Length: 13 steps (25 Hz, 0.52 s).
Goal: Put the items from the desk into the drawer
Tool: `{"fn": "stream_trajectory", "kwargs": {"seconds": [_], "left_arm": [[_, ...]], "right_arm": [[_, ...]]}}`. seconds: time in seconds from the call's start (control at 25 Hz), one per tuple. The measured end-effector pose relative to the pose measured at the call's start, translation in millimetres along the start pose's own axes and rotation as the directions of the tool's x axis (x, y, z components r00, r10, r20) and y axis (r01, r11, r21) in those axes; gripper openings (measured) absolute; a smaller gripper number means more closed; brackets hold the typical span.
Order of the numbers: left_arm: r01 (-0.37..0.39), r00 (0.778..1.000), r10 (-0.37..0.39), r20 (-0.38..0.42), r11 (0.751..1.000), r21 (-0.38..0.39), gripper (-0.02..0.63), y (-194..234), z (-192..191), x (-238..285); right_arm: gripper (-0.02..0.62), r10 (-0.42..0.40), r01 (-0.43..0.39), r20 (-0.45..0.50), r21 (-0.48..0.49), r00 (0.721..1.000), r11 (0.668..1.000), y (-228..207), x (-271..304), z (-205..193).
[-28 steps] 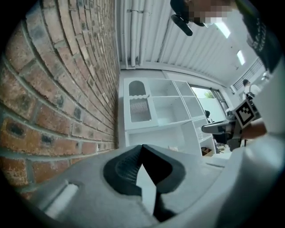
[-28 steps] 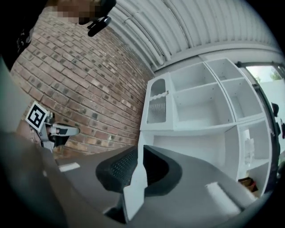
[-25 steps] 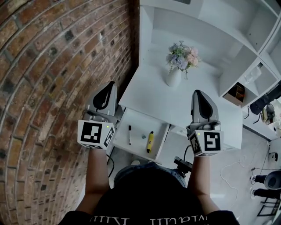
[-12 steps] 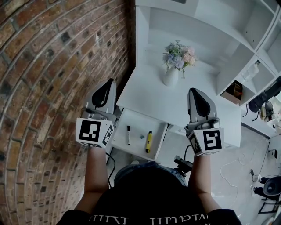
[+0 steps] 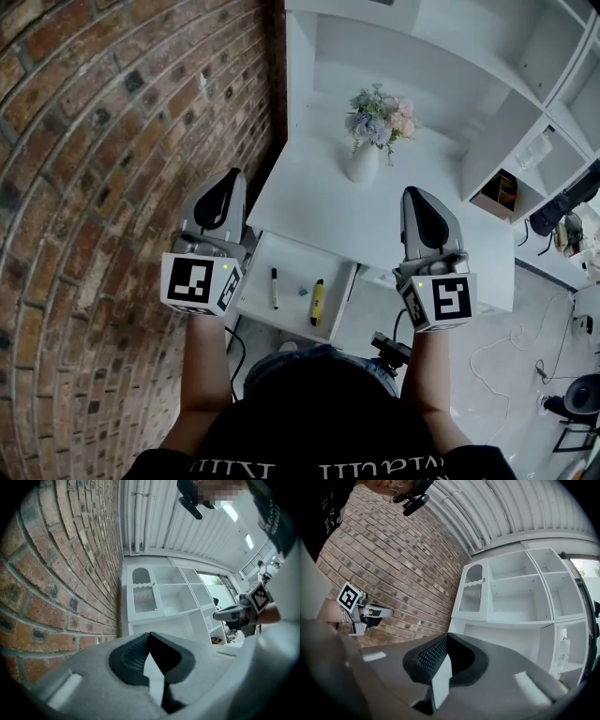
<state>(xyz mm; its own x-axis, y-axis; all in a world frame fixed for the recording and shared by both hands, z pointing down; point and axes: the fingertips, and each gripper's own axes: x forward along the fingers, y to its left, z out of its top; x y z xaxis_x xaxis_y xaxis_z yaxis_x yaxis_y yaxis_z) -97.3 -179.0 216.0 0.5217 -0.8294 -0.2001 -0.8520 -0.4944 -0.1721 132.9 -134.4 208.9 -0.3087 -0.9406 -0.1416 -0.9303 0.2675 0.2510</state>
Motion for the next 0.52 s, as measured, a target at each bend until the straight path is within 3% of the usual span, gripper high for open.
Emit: {"fn": "stream_trajectory", "kwargs": {"seconds": [0.52], "left_arm": [[0.003,1.0,-0.003,0.006,1.0,0.007,0.002,-6.3,1.8,0.9]], "right_arm": [[0.011,-0.022,0.022,-0.022,0.012,1.0,1.0,-7.6,-3.6,-4.3]]}}
